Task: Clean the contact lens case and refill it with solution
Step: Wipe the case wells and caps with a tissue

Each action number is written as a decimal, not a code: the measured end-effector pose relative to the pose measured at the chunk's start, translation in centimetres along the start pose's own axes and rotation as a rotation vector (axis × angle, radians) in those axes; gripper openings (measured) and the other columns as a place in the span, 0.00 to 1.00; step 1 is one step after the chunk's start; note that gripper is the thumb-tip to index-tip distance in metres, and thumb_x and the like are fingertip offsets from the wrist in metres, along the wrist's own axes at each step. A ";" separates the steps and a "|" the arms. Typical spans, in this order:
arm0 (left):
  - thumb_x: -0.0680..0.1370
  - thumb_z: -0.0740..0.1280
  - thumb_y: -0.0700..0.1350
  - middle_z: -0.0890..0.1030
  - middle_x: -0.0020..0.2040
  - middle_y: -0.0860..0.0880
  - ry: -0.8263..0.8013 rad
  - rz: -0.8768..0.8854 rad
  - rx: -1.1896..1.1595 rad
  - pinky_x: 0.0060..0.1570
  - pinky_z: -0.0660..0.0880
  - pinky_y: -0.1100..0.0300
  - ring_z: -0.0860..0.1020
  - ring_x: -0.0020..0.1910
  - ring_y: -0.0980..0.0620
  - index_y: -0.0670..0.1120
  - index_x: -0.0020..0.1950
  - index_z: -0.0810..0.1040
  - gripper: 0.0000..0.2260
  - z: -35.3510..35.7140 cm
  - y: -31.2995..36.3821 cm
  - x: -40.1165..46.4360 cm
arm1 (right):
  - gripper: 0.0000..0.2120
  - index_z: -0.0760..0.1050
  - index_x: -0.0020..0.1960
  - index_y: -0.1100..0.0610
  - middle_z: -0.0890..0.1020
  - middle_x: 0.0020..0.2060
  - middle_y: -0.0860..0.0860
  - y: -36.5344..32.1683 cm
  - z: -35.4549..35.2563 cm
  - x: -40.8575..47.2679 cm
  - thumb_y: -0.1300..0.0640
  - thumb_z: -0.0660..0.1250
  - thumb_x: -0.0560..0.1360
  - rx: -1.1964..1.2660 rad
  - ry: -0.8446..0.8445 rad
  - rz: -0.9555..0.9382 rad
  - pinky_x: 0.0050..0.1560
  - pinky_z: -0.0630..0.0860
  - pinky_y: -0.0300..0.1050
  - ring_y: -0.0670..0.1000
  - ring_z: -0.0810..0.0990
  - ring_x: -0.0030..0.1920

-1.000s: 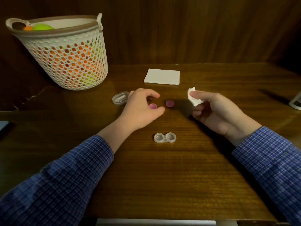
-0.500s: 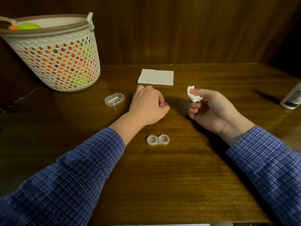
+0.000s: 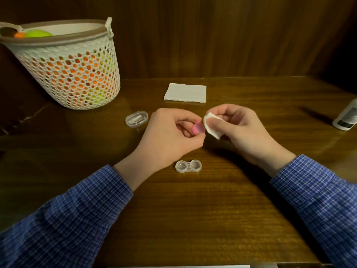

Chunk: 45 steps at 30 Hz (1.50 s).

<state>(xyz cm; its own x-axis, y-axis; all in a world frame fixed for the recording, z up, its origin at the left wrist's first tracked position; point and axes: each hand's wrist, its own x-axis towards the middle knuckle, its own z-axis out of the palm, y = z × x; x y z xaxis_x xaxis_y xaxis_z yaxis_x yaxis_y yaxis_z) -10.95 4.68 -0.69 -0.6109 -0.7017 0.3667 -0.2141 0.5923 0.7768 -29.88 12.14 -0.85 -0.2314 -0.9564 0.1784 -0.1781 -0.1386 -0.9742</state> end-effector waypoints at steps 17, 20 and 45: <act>0.75 0.78 0.39 0.87 0.50 0.54 -0.051 -0.001 -0.184 0.49 0.83 0.63 0.86 0.50 0.56 0.49 0.60 0.85 0.15 0.0 -0.1 0.0 | 0.12 0.82 0.42 0.58 0.83 0.35 0.51 0.6 0.5 -0.5 0.54 0.69 0.81 -0.322 -0.004 -0.199 0.37 0.74 0.32 0.41 0.77 0.33; 0.75 0.78 0.39 0.88 0.50 0.53 -0.059 -0.020 -0.189 0.50 0.83 0.61 0.86 0.50 0.56 0.48 0.60 0.86 0.15 -0.2 -0.1 0.2 | 0.11 0.83 0.43 0.56 0.85 0.37 0.48 0.3 0.4 -0.5 0.52 0.70 0.80 -0.336 0.004 -0.219 0.39 0.75 0.32 0.43 0.81 0.37; 0.83 0.68 0.42 0.88 0.48 0.51 -0.300 -0.118 -0.254 0.49 0.82 0.61 0.86 0.49 0.53 0.49 0.60 0.85 0.09 -0.8 -0.3 0.7 | 0.06 0.83 0.49 0.59 0.84 0.42 0.50 0.1 0.8 -1.3 0.56 0.73 0.77 -0.738 0.226 -0.623 0.42 0.79 0.37 0.45 0.80 0.41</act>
<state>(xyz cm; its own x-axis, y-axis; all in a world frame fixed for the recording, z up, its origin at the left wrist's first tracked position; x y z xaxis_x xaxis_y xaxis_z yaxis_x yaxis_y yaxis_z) -10.71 3.70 -0.31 -0.7965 -0.5903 0.1307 -0.1243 0.3714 0.9201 -28.85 13.19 -1.28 -0.0571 -0.6850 0.7263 -0.8632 -0.3317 -0.3807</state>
